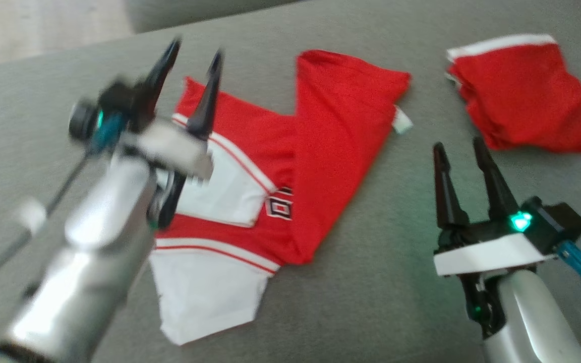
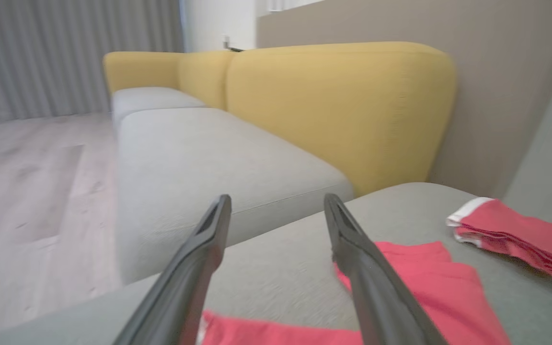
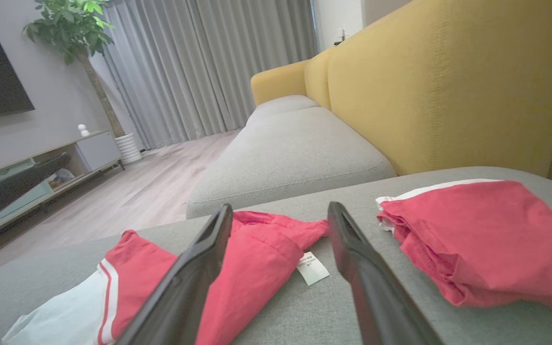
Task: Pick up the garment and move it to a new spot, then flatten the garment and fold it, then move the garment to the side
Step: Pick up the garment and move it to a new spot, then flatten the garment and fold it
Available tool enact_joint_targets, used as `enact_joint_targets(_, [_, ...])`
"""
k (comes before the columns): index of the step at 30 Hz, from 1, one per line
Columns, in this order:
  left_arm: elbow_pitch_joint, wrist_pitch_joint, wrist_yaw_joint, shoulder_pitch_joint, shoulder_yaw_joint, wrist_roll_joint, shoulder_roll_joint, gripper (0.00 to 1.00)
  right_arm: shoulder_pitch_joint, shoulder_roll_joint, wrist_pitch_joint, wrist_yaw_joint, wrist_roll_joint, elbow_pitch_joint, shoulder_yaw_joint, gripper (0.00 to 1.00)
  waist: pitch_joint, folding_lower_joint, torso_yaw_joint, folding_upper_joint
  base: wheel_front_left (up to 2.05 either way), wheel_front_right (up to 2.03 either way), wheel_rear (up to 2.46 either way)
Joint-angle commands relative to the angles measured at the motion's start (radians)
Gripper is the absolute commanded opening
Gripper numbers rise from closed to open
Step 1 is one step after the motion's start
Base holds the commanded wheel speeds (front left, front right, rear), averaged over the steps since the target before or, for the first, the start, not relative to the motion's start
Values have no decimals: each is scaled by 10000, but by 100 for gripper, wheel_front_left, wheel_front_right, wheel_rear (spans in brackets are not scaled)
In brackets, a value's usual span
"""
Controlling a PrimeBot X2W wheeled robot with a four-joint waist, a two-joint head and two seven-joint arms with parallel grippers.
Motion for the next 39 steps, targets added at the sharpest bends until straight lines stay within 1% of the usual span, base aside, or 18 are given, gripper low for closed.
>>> enact_joint_targets(1, [-419,-151,237,174,492,-95,411,100,53,-33,-107,-9,-105,-256,89,100,-438,1,649,0,0,0,0])
enact_joint_targets(3, [-929,-280,609,1022,780,-261,494,100,127,-33,-107,-9,-215,-219,-119,100,-566,1,946,0,0,0,0])
enact_joint_targets(6, [-1811,-370,1031,2377,1199,-432,564,100,269,-33,-107,-9,-350,-207,-396,100,-699,1,1335,0,0,0,0])
enact_joint_targets(9, [-2888,-389,1421,3649,1836,-365,485,100,444,-33,-107,-9,-491,-176,-608,100,-763,1,1665,0,0,0,0])
enact_joint_targets(11, [-3551,-391,1593,4481,2272,-188,295,100,580,-33,-107,-9,-570,-140,-725,100,-801,1,1850,0,0,0,0])
enact_joint_targets(13, [-4043,-393,1613,5195,2574,61,50,100,698,-33,-107,-9,-591,-94,-857,100,-792,1,2016,0,0,0,0])
enact_joint_targets(17, [-4476,-394,1439,5933,3027,497,-441,100,725,-33,-107,-9,-730,33,-1039,100,-697,1,2232,0,0,0,0])
enact_joint_targets(22, [-4488,-395,1115,5884,3229,1052,-765,100,335,-33,-107,-9,-1007,291,-1445,100,-484,1,2362,0,0,0,0])
enact_joint_targets(24, [-4447,-395,1014,5786,3289,1222,-848,100,61,-33,-107,-9,-1239,640,-1536,100,-362,1,2377,0,0,0,0])
enact_joint_targets(28, [-4272,-395,830,5669,3378,1436,-1030,100,-766,-33,142,-9,-1217,1725,-1807,100,-98,1,2406,0,0,0,0])
enact_joint_targets(33, [-3978,-395,590,5526,3326,1644,-1221,100,-1987,-33,511,-9,-1107,3439,-2408,100,168,1,2563,0,0,0,0])
enact_joint_targets(36, [-3864,-396,486,5428,3334,1747,-1319,100,-2607,-33,554,-9,-1192,4508,-2764,100,255,1,2703,0,0,0,0])
enact_joint_targets(39, [-3762,-396,410,5367,3396,1813,-1382,100,-3078,-33,428,-9,-1242,5396,-2914,100,302,1,2805,0,0,0,0])
